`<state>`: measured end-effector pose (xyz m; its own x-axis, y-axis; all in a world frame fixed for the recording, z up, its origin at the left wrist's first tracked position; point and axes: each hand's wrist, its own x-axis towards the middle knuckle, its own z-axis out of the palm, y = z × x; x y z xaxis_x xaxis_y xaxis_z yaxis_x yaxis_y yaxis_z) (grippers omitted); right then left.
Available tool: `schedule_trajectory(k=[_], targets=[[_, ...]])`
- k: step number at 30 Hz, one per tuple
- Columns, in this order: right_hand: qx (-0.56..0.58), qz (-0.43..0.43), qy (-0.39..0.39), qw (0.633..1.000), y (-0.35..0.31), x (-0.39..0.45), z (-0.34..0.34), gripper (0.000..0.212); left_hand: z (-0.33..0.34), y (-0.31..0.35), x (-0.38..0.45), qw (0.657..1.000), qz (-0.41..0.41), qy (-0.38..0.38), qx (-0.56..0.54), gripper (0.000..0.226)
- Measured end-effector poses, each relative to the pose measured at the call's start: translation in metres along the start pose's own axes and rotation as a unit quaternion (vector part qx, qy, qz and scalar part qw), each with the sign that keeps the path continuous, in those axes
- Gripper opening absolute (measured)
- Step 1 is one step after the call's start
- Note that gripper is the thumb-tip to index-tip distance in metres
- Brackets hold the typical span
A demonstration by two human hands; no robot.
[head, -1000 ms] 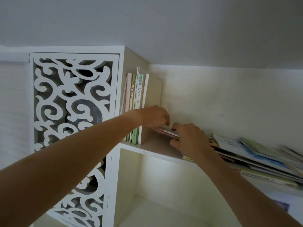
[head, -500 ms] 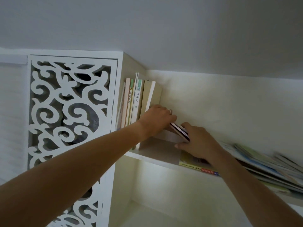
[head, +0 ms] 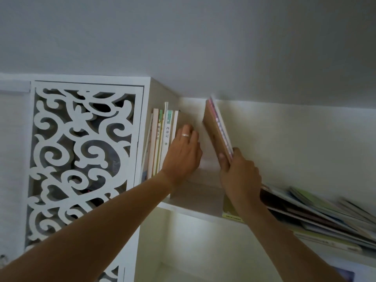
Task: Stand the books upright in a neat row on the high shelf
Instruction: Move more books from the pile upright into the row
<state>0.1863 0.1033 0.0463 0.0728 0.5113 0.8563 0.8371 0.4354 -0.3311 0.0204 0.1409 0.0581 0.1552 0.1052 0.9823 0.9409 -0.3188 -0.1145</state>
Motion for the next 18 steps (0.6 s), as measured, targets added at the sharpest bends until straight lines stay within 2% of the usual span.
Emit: schedule_trajectory(k=[2,4,6,7,9,11,13,15,16,18], targets=[[0.074,0.019,0.038,0.996,-0.015,0.004,0.002,0.032,-0.006,0.004,0.002,0.998,-0.027,-0.038,-0.052,0.039],[0.087,0.018,0.017,0.996,-0.030,0.003,0.008,0.033,-0.014,0.011,0.010,0.983,-0.098,-0.025,-0.155,0.044],[0.072,0.020,-0.071,0.995,-0.039,-0.005,0.024,0.029,-0.017,0.010,0.018,0.944,-0.175,-0.010,-0.278,0.050],[0.063,0.015,-0.127,0.990,-0.042,-0.011,0.035,0.030,-0.018,0.007,0.020,0.933,-0.197,-0.024,-0.301,0.057],[0.070,0.005,-0.228,0.971,-0.044,-0.021,0.058,0.040,-0.014,0.001,0.017,0.950,-0.187,-0.088,-0.234,0.072],[0.114,0.037,-0.339,0.933,-0.046,-0.027,0.072,0.063,-0.013,-0.001,0.003,0.988,-0.101,-0.108,-0.049,0.081],[0.100,0.035,-0.429,0.897,-0.045,-0.029,0.072,0.081,-0.017,-0.003,-0.005,0.995,0.029,-0.037,0.083,0.078],[0.082,-0.002,-0.476,0.876,-0.040,-0.024,0.065,0.069,-0.020,-0.011,-0.010,0.984,0.114,-0.007,0.134,0.069],[0.085,-0.019,-0.492,0.866,-0.038,-0.022,0.060,0.056,-0.018,-0.017,-0.015,0.974,0.157,-0.035,0.162,0.062],[0.073,-0.043,-0.502,0.861,-0.034,-0.016,0.056,0.038,-0.015,-0.028,-0.029,0.928,0.249,-0.153,0.230,0.046]])
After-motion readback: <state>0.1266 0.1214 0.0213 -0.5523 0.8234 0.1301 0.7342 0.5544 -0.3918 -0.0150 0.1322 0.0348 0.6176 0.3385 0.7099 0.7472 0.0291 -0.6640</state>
